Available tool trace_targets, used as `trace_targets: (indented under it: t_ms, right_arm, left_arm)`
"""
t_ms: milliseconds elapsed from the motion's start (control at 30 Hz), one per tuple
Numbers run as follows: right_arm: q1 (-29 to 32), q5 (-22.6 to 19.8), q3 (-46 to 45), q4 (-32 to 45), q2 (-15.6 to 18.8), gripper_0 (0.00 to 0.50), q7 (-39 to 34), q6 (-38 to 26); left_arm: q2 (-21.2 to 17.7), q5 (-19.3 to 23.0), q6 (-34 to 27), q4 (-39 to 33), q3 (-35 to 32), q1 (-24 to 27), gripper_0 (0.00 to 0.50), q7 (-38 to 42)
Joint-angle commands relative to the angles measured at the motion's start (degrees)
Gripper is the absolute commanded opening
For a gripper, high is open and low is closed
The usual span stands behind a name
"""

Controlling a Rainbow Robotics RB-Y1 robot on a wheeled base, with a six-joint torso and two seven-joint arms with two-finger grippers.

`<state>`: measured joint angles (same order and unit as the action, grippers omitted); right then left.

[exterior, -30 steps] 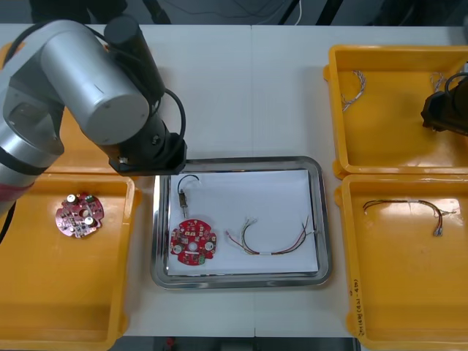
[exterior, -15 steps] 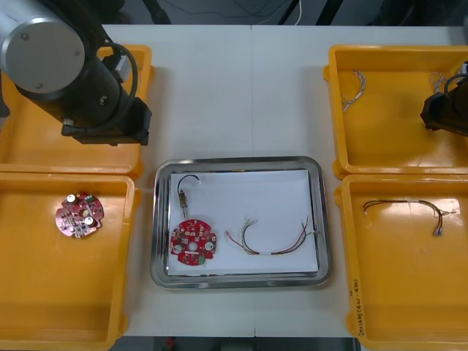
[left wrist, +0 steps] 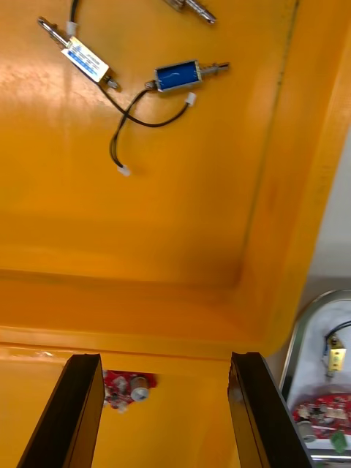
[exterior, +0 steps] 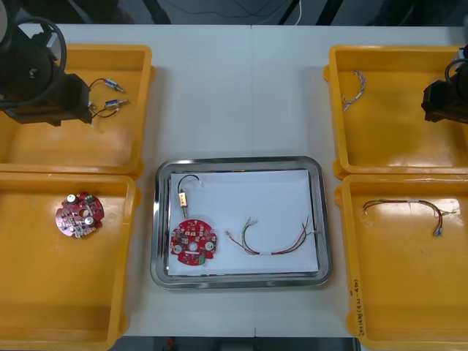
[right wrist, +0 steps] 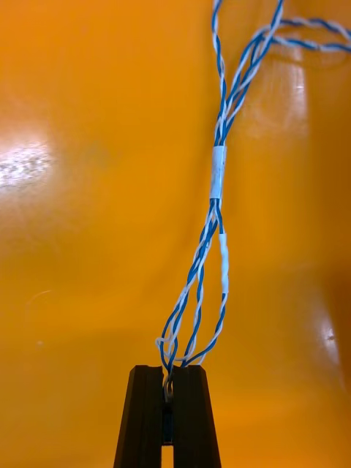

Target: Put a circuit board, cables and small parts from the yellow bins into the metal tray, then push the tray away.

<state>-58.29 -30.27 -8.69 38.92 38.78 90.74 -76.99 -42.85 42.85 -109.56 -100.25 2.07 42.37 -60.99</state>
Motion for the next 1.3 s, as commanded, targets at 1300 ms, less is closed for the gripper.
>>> trace_targets:
  t_ms: [1300]
  right_arm:
    - [5.12, 4.69, -3.26, 29.28, -7.23, 0.000, -17.62, -26.28]
  left_arm:
    - [1.19, -8.58, 32.48, 29.41, 3.21, 8.16, 0.500, -15.39]
